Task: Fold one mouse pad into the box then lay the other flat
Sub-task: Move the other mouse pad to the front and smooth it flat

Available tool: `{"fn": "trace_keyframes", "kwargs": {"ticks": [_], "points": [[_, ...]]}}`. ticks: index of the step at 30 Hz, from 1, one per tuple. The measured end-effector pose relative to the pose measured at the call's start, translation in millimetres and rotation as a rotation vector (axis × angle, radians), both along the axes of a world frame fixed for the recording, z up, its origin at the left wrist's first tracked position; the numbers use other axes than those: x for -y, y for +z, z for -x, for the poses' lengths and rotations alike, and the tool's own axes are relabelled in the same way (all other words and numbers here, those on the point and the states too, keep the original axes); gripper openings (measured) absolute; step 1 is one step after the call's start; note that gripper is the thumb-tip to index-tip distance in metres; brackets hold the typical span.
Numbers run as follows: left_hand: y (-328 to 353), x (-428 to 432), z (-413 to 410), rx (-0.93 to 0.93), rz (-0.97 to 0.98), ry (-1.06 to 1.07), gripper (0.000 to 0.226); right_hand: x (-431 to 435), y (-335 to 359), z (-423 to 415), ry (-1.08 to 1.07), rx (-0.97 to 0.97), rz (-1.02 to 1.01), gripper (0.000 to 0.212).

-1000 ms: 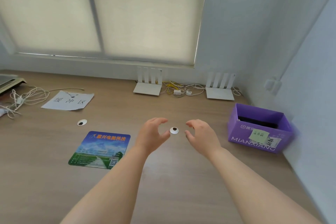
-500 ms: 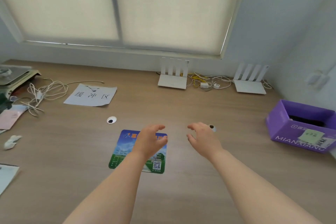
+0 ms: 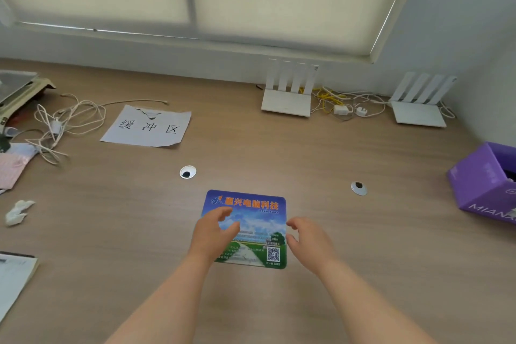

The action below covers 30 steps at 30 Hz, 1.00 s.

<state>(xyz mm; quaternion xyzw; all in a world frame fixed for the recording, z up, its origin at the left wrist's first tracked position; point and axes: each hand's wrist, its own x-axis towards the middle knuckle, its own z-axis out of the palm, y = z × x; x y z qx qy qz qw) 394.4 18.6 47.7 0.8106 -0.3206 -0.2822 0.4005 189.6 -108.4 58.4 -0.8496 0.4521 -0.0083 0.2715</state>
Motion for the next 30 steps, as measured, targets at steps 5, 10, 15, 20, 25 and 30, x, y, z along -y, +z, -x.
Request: {"fn": "trace_keyframes", "kwargs": {"ticks": [5,10,15,20,25,30], "points": [[-37.4,-9.7,-22.6,-0.150,-0.034,0.165,0.039,3.5,-40.4,-11.2,-0.071,-0.068,-0.150,0.037],[-66.1,-20.2,-37.6,-0.194,-0.128,0.267,0.054,8.3,-69.0,-18.1,-0.244,-0.038,-0.256,0.037],[-81.4,-19.2,-42.3,-0.213,-0.158,0.363,0.064,8.9,-82.2,-21.9,-0.421,0.060,-0.300,0.034],[-86.7,-11.3,-48.1,-0.232,-0.168,0.411,0.067,11.0,-89.6,-28.2,-0.551,0.167,-0.350,0.028],[-90.6,-5.7,-52.1,-0.270,-0.152,0.433,0.041,14.3,-96.7,-35.0,-0.553,0.236,-0.431,0.012],[-95.3,-1.1,-56.0,-0.177,-0.168,0.442,0.013,19.2,-100.5,-43.6,-0.512,0.192,-0.368,0.019]]}}
